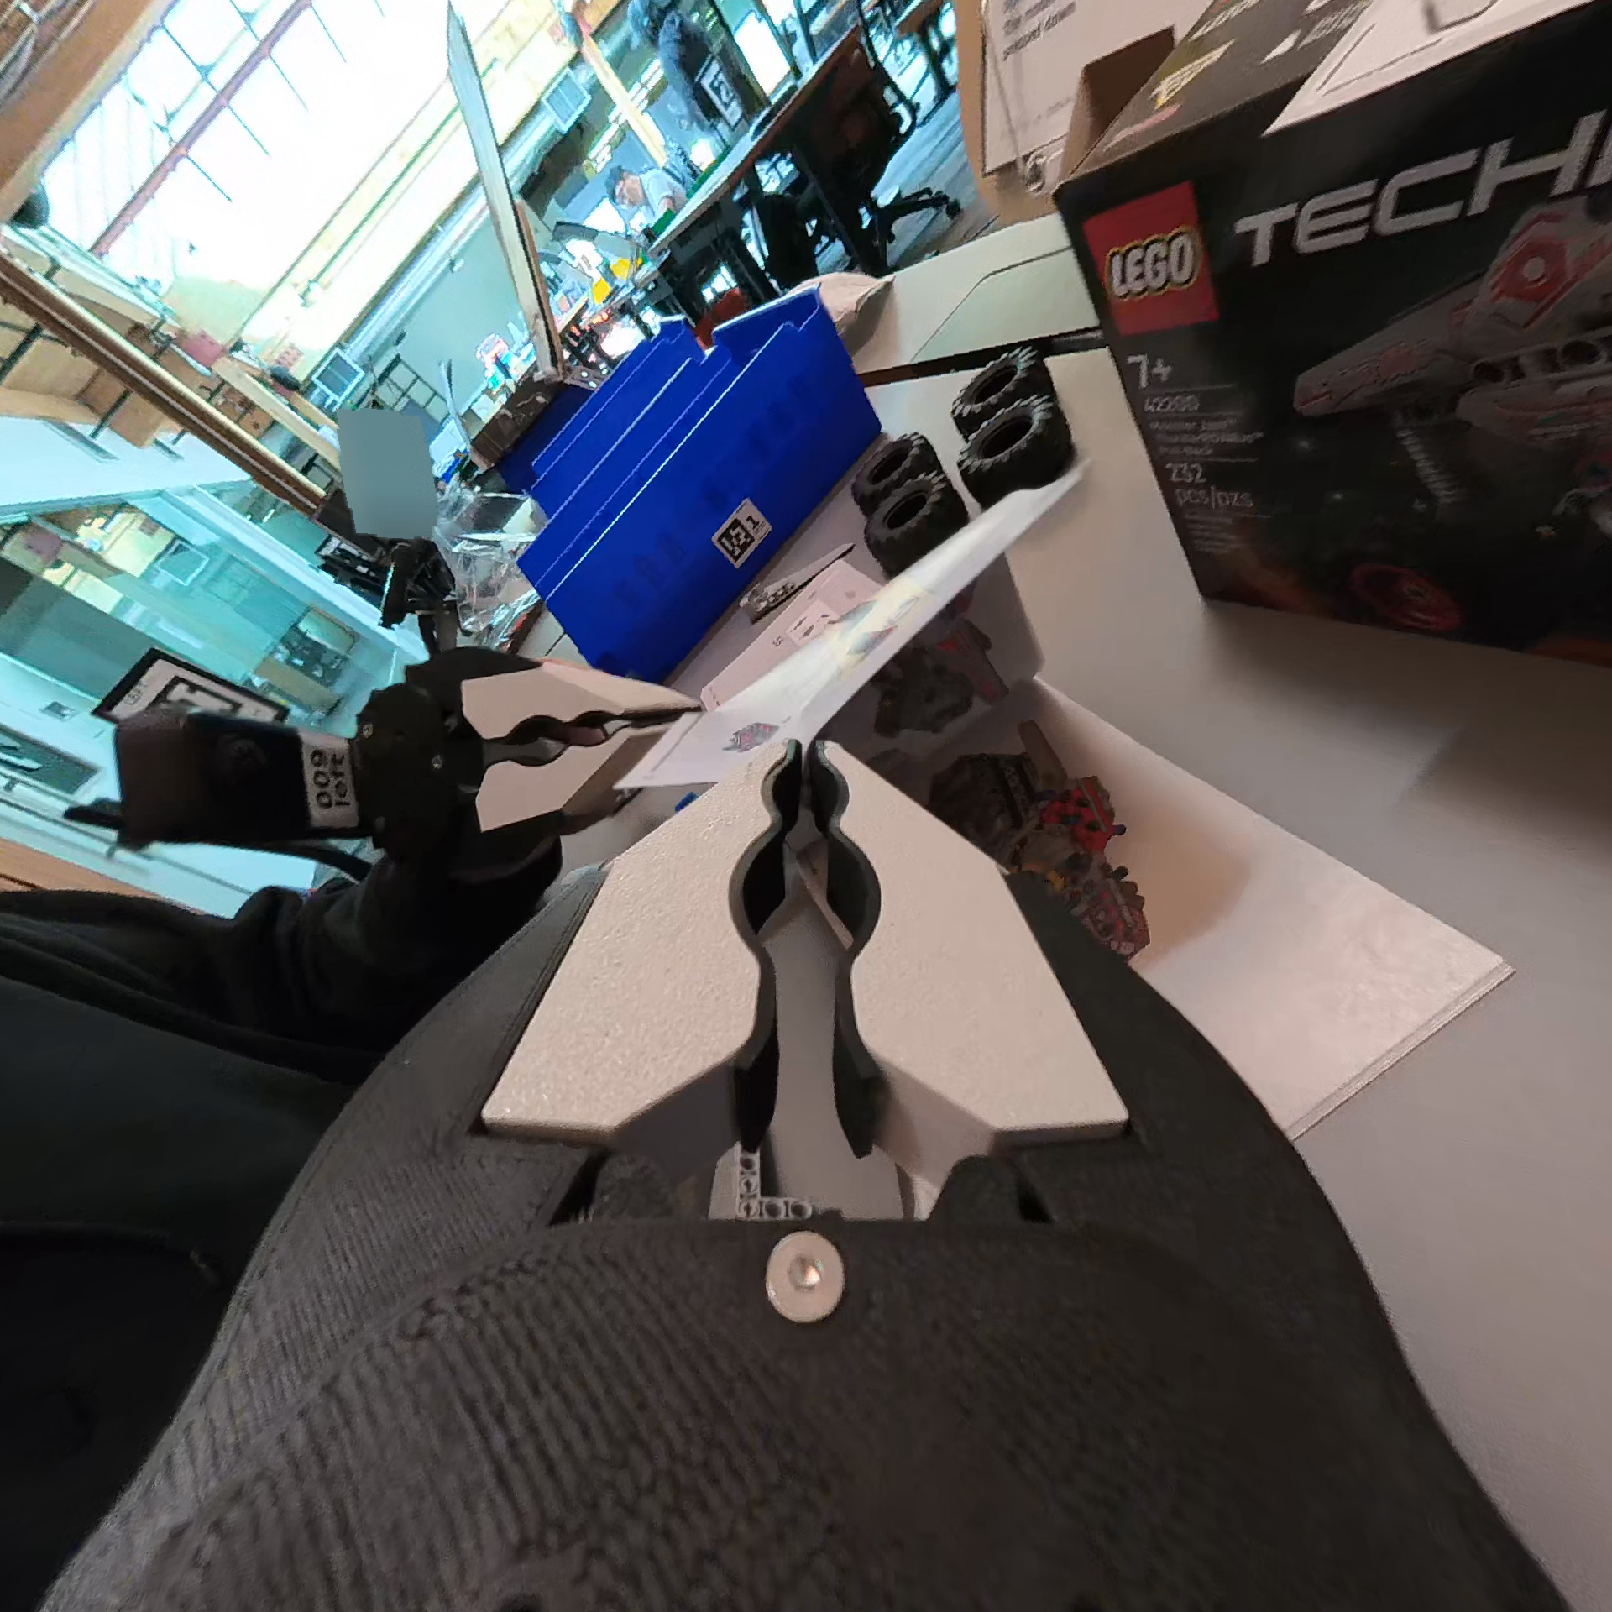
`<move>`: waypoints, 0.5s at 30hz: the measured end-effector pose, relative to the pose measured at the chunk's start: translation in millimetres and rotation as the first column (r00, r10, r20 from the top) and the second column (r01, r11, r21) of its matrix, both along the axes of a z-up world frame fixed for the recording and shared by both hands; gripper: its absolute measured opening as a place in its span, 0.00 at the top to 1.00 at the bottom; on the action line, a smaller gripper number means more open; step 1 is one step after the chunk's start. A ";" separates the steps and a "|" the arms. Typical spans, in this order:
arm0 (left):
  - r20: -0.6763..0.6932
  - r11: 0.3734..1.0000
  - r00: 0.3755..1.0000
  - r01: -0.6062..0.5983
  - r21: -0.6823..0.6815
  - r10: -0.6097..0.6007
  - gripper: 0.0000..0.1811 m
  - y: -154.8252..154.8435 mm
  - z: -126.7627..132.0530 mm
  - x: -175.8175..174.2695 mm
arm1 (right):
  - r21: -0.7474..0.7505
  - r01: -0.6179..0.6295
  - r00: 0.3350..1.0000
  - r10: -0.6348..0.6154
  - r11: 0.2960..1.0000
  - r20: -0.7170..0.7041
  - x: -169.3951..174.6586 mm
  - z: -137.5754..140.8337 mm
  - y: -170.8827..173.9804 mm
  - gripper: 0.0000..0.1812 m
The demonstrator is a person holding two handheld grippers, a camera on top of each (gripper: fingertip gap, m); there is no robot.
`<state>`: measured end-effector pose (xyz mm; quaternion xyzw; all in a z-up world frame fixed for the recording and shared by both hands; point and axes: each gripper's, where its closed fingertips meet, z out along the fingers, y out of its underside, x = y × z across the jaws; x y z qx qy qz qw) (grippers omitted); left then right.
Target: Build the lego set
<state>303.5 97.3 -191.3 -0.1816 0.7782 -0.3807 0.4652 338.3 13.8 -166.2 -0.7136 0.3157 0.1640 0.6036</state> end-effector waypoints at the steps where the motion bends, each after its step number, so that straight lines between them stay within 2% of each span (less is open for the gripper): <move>1: -0.007 1.000 1.000 -0.021 -0.017 0.021 1.00 4.8 -1.4 0.4 | -0.006 -0.005 1.000 0.006 1.000 0.004 -2.2 -0.8 -0.8 1.00; 5: -0.029 0.988 0.993 -0.119 -0.098 0.117 1.00 27.7 -1.1 3.7 | -0.063 -0.006 0.998 0.009 0.998 0.055 -4.4 -4.9 -7.2 1.00; 8: -0.095 0.960 0.979 -0.196 -0.199 0.180 1.00 45.9 -3.4 5.0 | -0.174 0.046 0.995 -0.029 0.984 0.097 3.0 -17.8 -15.7 1.00; 12: -0.222 0.913 0.942 -0.308 -0.268 0.252 1.00 73.2 -20.4 2.4 | -0.364 0.147 0.982 -0.091 0.920 0.167 15.6 -41.9 -44.0 1.00; 15: -0.312 0.900 0.907 -0.363 -0.242 0.282 0.99 86.0 -38.8 -5.6 | -0.476 0.164 0.977 -0.078 0.864 0.196 16.3 -55.8 -60.5 1.00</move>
